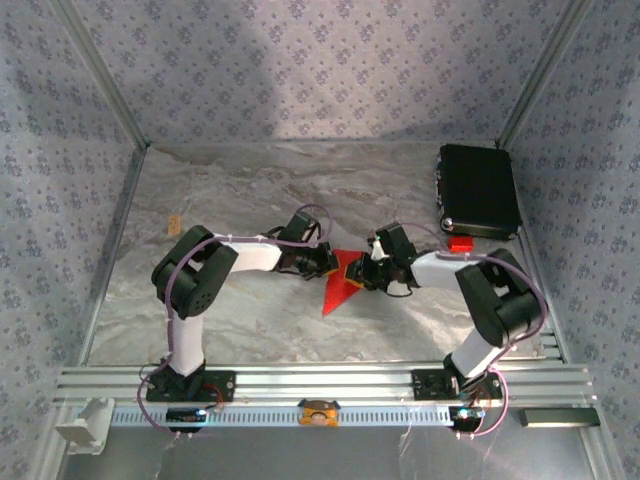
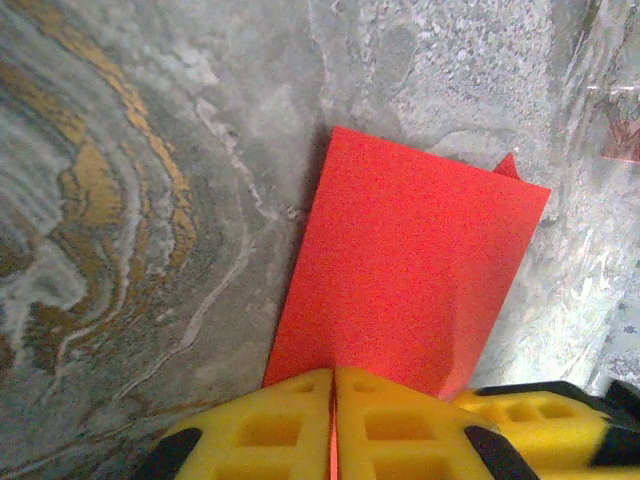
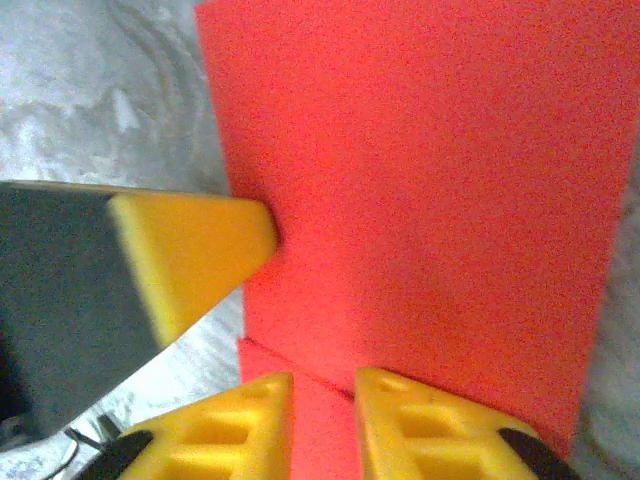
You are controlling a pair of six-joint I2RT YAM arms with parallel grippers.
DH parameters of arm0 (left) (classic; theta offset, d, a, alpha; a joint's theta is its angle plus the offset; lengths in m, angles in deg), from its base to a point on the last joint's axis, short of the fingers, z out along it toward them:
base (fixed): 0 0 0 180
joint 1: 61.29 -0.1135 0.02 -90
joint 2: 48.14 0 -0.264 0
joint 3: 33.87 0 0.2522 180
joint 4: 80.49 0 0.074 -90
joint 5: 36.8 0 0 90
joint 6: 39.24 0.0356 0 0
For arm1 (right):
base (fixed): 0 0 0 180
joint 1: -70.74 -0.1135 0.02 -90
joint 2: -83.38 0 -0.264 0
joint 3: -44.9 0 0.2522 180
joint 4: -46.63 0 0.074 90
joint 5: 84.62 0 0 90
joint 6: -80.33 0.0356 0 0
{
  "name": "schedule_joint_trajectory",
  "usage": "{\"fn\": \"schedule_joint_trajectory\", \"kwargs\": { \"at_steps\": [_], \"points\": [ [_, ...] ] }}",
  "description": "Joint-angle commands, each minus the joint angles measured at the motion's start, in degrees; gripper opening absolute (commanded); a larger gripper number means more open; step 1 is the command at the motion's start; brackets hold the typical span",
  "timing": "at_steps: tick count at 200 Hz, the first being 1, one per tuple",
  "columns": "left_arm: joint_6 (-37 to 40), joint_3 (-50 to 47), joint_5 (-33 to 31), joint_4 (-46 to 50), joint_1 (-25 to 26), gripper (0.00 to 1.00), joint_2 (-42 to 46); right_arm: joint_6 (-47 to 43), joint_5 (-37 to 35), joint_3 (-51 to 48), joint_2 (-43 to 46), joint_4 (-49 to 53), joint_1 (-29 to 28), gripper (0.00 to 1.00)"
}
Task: Fold a paper plane with a square sheet of paper (pick it up from the middle)
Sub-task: Rotate the paper at the center of the table.
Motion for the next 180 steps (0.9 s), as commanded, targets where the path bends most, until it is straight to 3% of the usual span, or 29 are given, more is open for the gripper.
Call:
{"fn": "schedule_joint_trajectory", "kwargs": {
  "at_steps": [1, 26, 58, 180],
  "points": [
    [0.3, -1.2, -0.6, 3.8, -0.2, 0.08, -1.1, 1.4, -4.5, -2.0, 5.3, 3.5, 2.5, 0.35],
    [0.4, -1.7, -0.1, 3.7, -0.6, 0.08, -0.9, 1.9, -4.4, -3.3, 7.3, 4.6, 5.6, 0.45],
    [-0.1, -2.1, 0.7, 2.4, -1.0, 0.08, -1.1, 2.1, -0.6, -2.7, 4.7, 3.8, 6.7, 0.44],
    [-0.3, -2.6, 0.1, 2.0, -1.0, 0.08, -0.3, 2.4, 1.1, -2.3, 0.7, 0.7, 6.7, 0.45]
  ]
}}
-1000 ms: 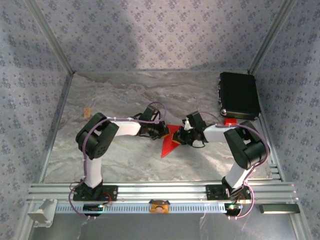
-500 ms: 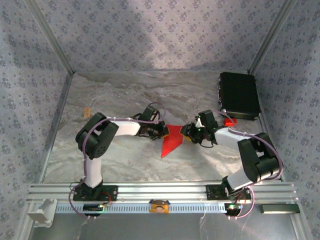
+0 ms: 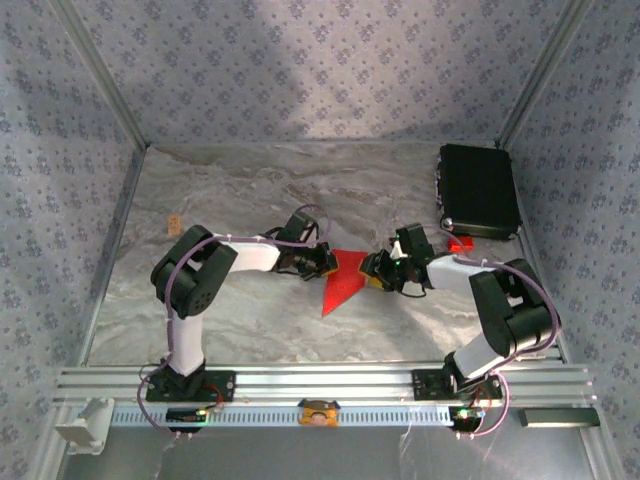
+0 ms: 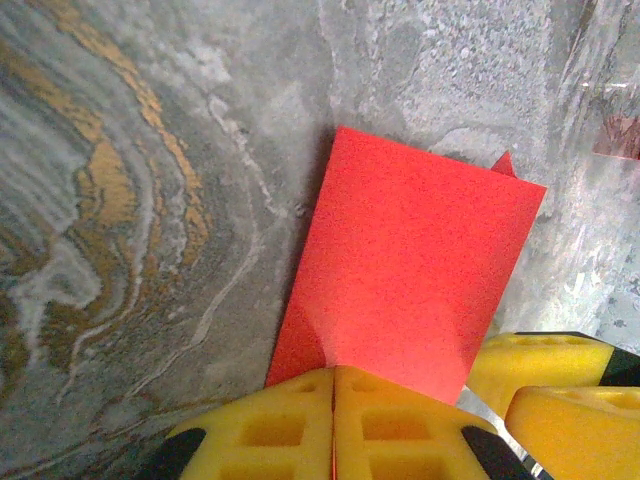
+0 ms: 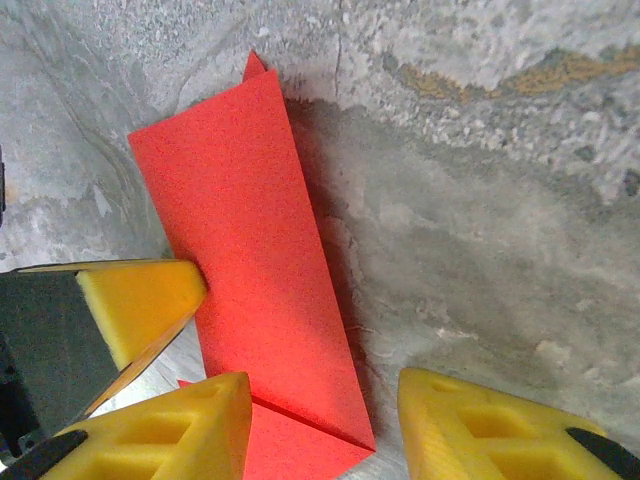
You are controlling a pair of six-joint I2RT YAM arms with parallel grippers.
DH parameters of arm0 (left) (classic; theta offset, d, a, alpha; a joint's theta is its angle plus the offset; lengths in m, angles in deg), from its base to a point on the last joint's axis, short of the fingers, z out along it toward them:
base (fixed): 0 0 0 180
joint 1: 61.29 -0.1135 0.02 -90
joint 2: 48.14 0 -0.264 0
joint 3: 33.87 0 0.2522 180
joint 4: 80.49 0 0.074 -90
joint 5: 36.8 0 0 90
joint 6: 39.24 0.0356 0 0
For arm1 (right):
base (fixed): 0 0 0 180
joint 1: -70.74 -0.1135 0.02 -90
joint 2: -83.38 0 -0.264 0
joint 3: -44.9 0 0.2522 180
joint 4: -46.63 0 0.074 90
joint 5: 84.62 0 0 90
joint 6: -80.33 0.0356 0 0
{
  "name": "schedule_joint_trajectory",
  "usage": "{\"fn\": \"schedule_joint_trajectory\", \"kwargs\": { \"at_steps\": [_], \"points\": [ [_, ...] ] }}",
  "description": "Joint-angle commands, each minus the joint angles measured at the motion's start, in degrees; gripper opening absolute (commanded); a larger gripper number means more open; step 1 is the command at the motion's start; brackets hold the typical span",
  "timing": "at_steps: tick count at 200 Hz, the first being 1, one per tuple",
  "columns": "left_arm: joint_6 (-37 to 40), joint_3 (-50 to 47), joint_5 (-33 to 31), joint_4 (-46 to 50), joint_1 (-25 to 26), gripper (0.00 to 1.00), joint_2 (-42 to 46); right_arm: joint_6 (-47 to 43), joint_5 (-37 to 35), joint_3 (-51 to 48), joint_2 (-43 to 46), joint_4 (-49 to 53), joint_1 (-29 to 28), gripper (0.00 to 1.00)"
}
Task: Fold a paper plane with a square sheet of paper (pick it up from the middle)
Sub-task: Rotate the paper at the center of the table, then fold the wing for the fifth time at the center of the table.
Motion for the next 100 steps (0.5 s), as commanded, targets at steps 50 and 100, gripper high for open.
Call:
{"fn": "schedule_joint_trajectory", "kwargs": {
  "at_steps": [50, 100],
  "points": [
    [-0.2, -1.8, -1.2, 3.1, -0.3, 0.08, -0.3, 0.5, 3.4, 2.2, -3.9, -1.9, 0.0, 0.43],
    [-0.3, -1.8, -1.3, 3.0, -0.3, 0.08, -0.1, 1.8, 4.6, 1.2, -4.1, -4.6, -0.4, 0.39]
  ]
}}
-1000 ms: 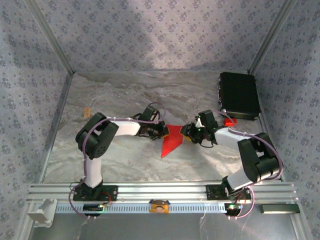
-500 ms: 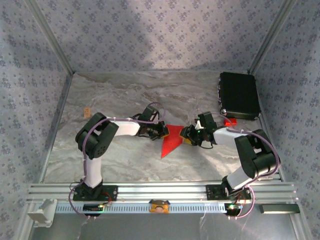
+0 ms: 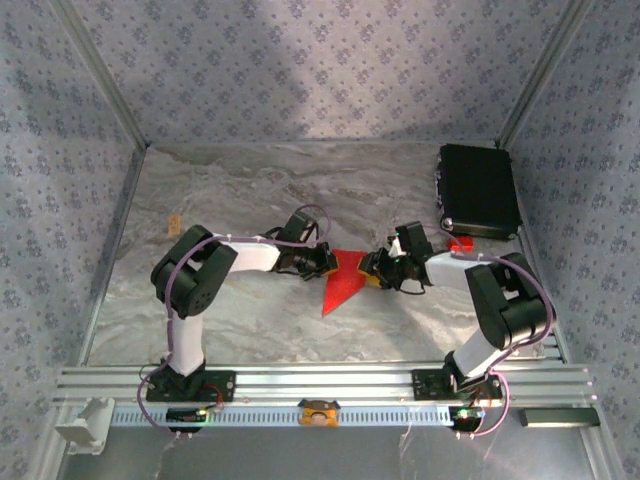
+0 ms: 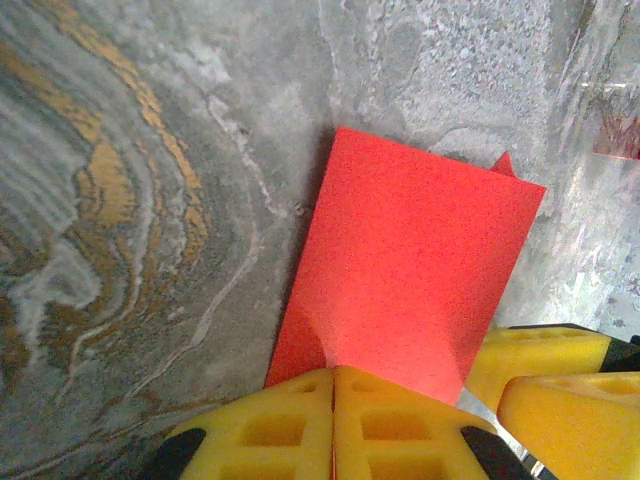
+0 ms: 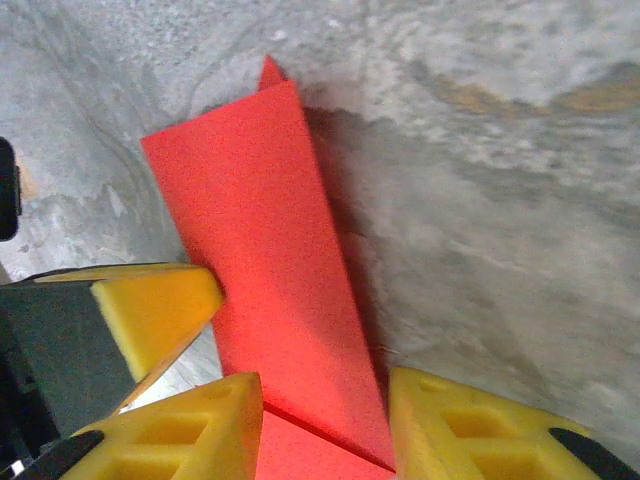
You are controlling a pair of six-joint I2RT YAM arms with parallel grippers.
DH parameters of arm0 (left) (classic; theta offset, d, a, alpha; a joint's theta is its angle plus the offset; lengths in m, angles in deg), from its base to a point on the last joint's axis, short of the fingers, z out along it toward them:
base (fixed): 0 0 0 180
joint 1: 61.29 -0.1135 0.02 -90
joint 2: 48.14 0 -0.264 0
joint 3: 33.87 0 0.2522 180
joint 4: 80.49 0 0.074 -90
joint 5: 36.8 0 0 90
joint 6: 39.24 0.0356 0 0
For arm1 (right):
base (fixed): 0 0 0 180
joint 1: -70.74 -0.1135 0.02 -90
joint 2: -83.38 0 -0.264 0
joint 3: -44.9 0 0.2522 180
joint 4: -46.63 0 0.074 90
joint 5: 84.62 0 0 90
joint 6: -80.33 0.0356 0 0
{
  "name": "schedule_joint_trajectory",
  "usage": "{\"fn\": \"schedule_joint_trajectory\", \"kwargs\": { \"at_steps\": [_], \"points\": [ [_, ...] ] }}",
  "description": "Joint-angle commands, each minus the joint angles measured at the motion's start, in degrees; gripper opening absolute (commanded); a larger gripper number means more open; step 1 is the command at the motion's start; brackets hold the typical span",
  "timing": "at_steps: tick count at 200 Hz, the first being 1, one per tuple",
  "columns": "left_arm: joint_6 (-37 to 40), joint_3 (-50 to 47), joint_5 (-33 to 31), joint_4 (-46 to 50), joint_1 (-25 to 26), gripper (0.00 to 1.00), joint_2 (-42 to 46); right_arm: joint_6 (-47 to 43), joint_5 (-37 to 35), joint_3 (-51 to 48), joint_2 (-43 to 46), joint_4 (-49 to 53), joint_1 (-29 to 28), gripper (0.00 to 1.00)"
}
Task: Fold a paper plane with a square sheet of paper (pick it up from the middle)
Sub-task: Fold the wing for the fifth time at the center of the table.
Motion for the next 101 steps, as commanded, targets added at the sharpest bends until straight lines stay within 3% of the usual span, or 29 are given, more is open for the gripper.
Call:
{"fn": "schedule_joint_trajectory", "kwargs": {
  "at_steps": [1, 101],
  "points": [
    [-0.3, -1.7, -1.3, 3.2, -0.3, 0.08, -0.1, 0.9, 1.5, 0.0, -1.2, -2.4, -0.7, 0.39],
    [0.0, -1.6, -1.0, 3.3, -0.3, 0.08, 0.5, -0.3, 4.8, 0.8, -1.2, -5.3, 0.5, 0.38]
  ]
}}
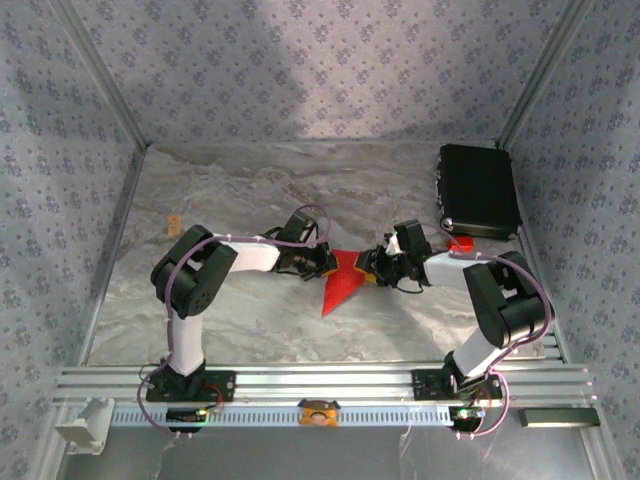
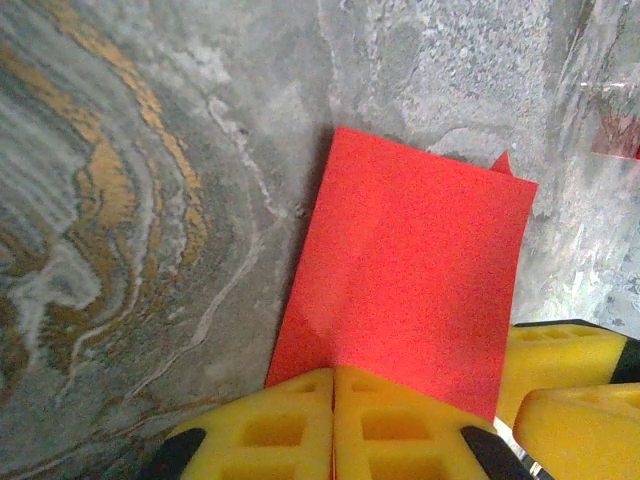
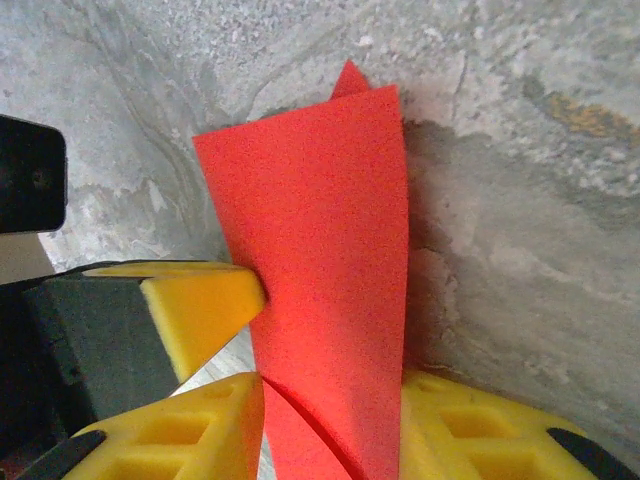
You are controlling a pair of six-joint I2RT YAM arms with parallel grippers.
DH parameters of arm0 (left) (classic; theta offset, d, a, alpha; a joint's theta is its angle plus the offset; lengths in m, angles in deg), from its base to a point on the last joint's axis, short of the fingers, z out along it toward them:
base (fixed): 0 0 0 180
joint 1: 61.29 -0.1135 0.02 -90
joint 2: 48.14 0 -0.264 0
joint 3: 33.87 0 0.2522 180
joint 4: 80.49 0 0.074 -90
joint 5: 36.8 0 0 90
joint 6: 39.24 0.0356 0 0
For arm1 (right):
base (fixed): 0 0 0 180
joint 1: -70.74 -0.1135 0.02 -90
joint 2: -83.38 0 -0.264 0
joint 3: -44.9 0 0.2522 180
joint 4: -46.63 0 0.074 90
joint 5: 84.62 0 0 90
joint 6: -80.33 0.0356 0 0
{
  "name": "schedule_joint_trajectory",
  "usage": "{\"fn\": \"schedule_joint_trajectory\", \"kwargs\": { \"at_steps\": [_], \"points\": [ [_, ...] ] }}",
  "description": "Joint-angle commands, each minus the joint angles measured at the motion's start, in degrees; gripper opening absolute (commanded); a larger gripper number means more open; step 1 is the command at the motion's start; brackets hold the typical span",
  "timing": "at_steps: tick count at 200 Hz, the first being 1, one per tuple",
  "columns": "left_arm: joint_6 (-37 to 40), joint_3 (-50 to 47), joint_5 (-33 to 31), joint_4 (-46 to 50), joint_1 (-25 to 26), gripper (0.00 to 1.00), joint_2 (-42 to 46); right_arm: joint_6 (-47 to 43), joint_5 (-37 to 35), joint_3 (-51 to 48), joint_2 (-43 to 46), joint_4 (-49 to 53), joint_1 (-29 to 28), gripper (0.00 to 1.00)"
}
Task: Fold a paper plane with a square sheet of paper (pick it up from the middle)
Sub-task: Fold the wing for the fifth time at the center of the table.
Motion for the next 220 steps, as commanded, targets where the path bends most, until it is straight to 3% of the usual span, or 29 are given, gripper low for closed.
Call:
{"fn": "schedule_joint_trajectory", "kwargs": {
  "at_steps": [1, 114, 133, 199, 220],
  "points": [
    [0.0, -1.5, -1.3, 3.5, -0.3, 0.08, 0.5, -0.7, 2.8, 0.9, -1.0, -1.7, 0.6, 0.38],
    [-0.1, -2.3, -1.5, 2.2, -0.3, 0.08, 1.8, -3.3, 3.3, 1.9, -3.0, -0.3, 1.6, 0.28],
    [-0.1, -2.4, -1.4, 2.0, -0.4, 0.09, 1.8, -3.6, 4.2, 1.8, -3.1, -0.9, 1.9, 0.2],
    [1.4, -1.7, -0.8, 1.8, -0.3, 0.13, 3.2, -4.0, 3.7, 1.7, -3.3, -0.1, 2.1, 0.1],
    [1.8, -3.4, -7.1, 2.6, 0.5, 0.16, 8.2, -3.3, 3.7, 1.7, -2.6, -0.2, 2.2, 0.04]
  ]
}}
